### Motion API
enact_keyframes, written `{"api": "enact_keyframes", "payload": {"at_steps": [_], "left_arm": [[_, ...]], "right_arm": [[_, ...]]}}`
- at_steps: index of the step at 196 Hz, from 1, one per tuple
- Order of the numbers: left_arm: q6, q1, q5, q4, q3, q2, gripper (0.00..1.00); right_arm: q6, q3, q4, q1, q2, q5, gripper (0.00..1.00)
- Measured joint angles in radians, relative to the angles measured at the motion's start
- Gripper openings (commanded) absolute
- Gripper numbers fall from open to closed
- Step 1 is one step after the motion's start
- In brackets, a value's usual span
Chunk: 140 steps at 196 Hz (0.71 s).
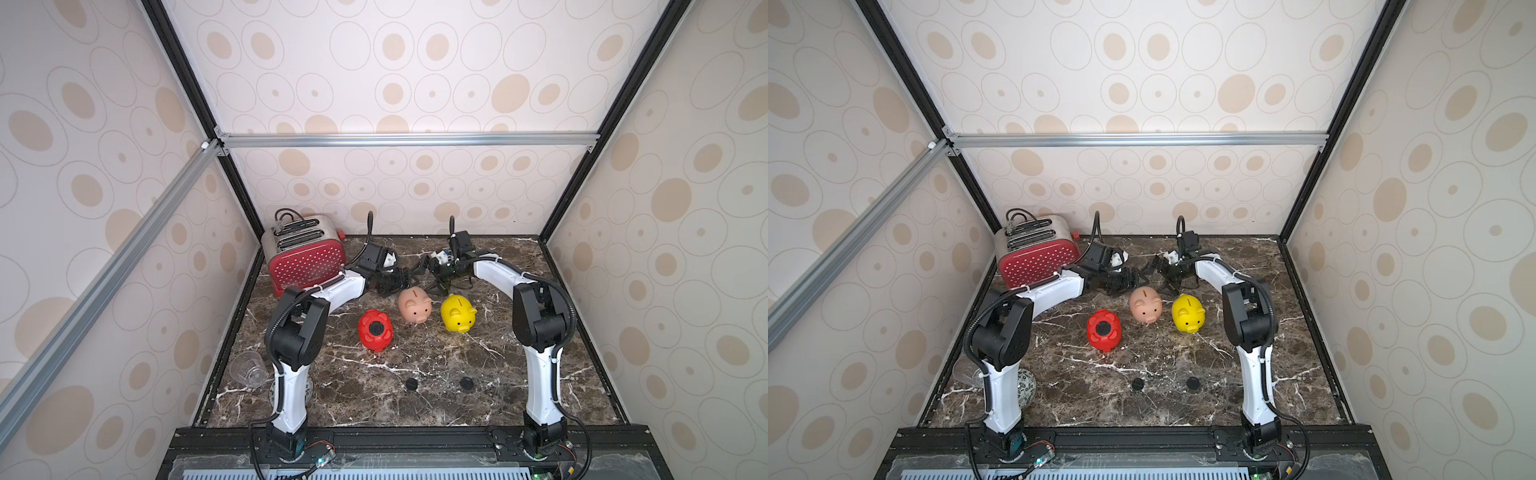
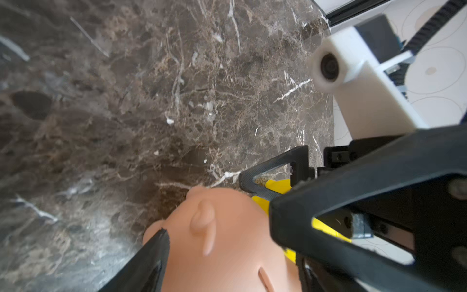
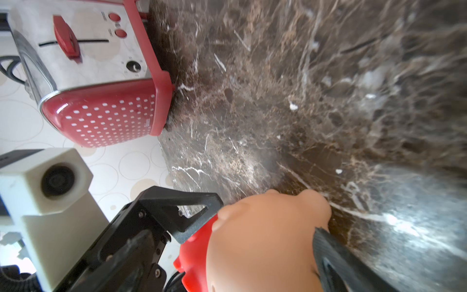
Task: Close piggy banks
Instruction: Adjust the piggy bank at the center of the board, then move the piggy bank to the center of the board.
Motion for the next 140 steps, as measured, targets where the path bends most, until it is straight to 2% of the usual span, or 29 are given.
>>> {"api": "enact_keyframes", "payload": {"at_steps": [27,54,90,140], "left_arm": [[0.039,0.000,-0.042,-0.049,0.016,-0.013,0.80],[0.065,0.003,-0.070,-0.089,0.011,-0.048,0.80],[0.068,0.003,-0.070,-0.079,-0.035,-0.105,0.80],[0.069,0.003,-0.068,-0.073,-0.074,-0.112,0.80]], "right_arm": [[-0.060,0.080,-0.104,0.003,-0.003,0.069,1.00],[-0.113,0.074,-0.181,0.007,-0.054,0.166,1.00],[-0.135,-0.097,-0.217,0.010,-0.238,0.270,1.00],[-0.139,-0.264,-0.224,0.058,-0.417,0.302,0.98]]}}
